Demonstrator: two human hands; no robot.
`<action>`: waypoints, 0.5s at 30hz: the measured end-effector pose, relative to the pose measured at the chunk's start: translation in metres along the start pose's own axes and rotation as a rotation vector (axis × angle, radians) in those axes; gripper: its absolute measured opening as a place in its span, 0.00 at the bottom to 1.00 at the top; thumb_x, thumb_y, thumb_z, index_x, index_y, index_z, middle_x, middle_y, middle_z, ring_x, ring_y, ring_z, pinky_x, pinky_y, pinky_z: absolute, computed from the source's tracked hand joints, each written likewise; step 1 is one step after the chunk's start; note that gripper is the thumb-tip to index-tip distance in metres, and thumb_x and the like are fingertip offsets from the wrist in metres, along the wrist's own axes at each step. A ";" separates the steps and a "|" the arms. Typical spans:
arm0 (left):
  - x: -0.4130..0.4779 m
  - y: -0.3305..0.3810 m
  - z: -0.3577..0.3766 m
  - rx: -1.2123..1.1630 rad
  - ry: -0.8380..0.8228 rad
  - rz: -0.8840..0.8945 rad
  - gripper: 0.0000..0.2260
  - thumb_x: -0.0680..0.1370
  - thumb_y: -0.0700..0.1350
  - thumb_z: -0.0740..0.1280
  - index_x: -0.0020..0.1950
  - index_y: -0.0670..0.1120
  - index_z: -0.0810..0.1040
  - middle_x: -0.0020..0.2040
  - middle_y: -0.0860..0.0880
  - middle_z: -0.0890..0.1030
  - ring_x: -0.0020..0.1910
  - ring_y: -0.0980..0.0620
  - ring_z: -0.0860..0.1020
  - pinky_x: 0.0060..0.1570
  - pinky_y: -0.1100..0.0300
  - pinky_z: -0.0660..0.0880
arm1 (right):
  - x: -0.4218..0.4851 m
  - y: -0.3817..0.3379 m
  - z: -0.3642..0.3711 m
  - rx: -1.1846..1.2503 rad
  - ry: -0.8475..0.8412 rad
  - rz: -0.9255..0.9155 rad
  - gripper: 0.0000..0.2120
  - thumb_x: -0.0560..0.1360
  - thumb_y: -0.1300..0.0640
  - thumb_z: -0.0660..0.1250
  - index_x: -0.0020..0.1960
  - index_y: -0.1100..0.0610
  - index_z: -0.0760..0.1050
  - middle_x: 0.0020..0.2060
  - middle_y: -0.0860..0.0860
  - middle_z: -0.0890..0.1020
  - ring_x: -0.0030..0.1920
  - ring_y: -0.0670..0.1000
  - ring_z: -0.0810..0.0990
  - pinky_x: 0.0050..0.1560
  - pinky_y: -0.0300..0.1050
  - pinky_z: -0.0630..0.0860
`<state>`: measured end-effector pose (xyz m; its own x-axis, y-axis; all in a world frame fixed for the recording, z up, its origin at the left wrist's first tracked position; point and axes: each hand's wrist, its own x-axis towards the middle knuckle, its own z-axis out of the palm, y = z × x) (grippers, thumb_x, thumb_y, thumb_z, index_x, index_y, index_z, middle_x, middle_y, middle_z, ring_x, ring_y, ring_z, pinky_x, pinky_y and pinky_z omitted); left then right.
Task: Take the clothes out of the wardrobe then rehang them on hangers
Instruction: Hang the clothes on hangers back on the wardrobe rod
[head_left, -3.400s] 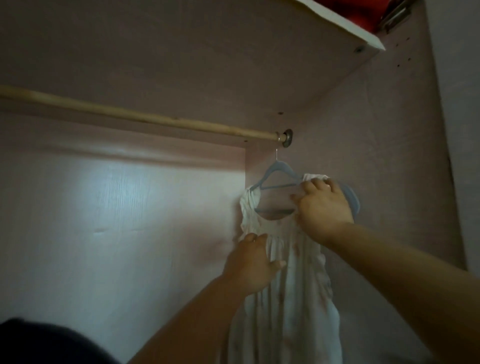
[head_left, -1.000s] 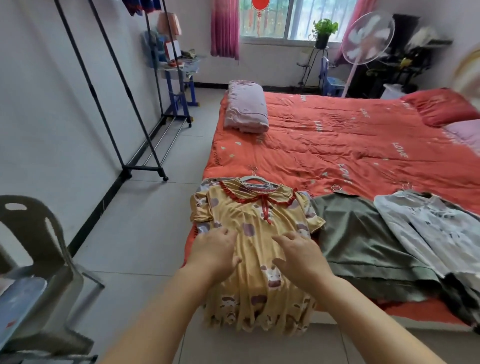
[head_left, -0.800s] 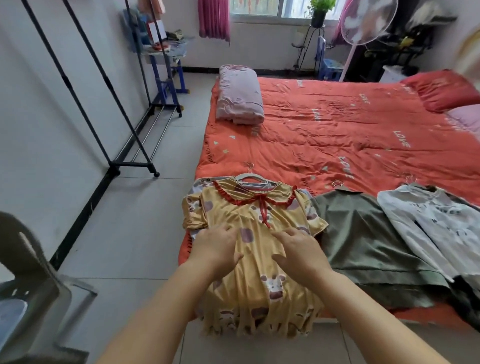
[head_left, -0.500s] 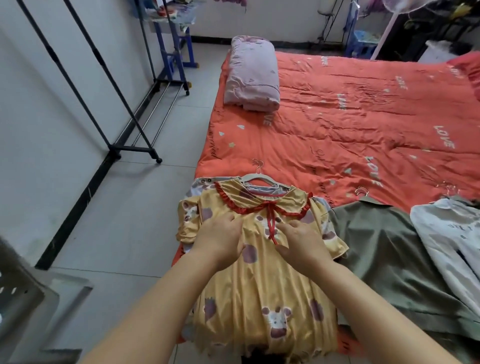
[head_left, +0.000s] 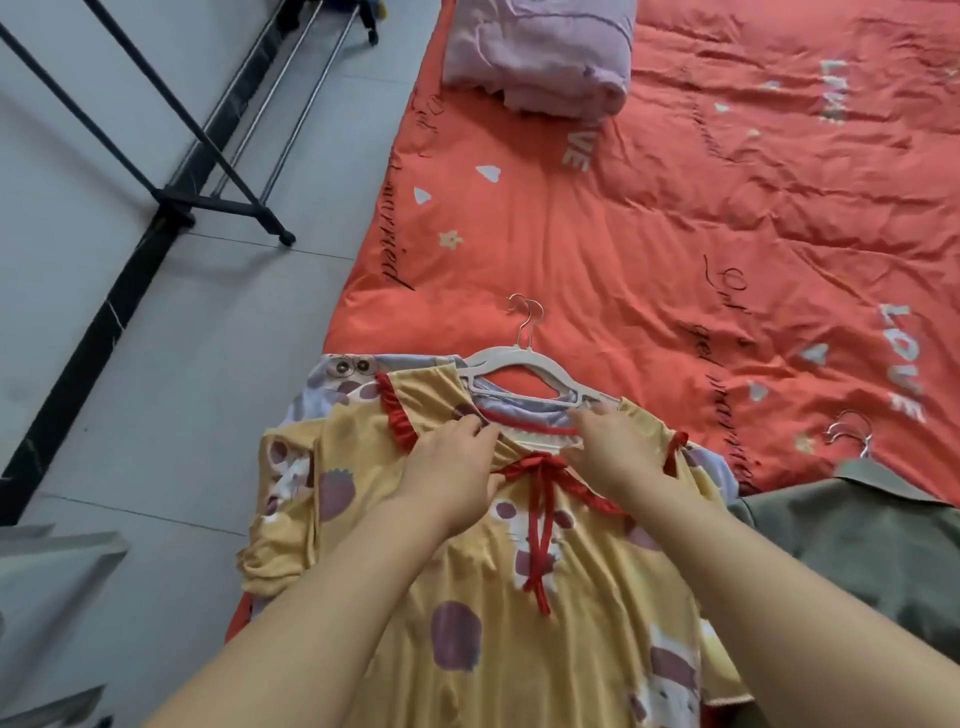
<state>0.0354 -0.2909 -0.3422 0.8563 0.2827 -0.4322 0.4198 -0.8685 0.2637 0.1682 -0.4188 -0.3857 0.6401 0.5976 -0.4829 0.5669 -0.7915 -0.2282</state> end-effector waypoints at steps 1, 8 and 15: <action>0.014 -0.002 0.007 -0.002 0.003 -0.001 0.22 0.79 0.52 0.61 0.70 0.46 0.64 0.67 0.49 0.68 0.66 0.49 0.67 0.64 0.54 0.66 | 0.018 0.004 0.005 0.010 0.004 0.001 0.19 0.76 0.53 0.61 0.65 0.54 0.70 0.61 0.54 0.73 0.61 0.56 0.72 0.59 0.49 0.71; 0.069 -0.012 0.039 -0.041 0.035 0.014 0.20 0.79 0.48 0.60 0.70 0.47 0.64 0.67 0.49 0.67 0.65 0.49 0.66 0.63 0.57 0.63 | 0.104 0.007 0.028 0.001 0.159 0.026 0.13 0.77 0.52 0.61 0.57 0.60 0.72 0.53 0.58 0.76 0.55 0.61 0.74 0.51 0.51 0.69; 0.066 -0.025 0.044 -0.084 0.106 0.010 0.21 0.72 0.44 0.70 0.63 0.41 0.73 0.60 0.43 0.74 0.60 0.42 0.73 0.58 0.51 0.70 | 0.112 0.008 0.033 0.047 0.294 0.067 0.10 0.78 0.52 0.61 0.50 0.58 0.77 0.47 0.56 0.77 0.49 0.61 0.78 0.42 0.49 0.71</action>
<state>0.0678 -0.2687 -0.4153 0.8856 0.3196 -0.3370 0.4310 -0.8357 0.3402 0.2275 -0.3618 -0.4695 0.8016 0.5499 -0.2345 0.4983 -0.8313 -0.2461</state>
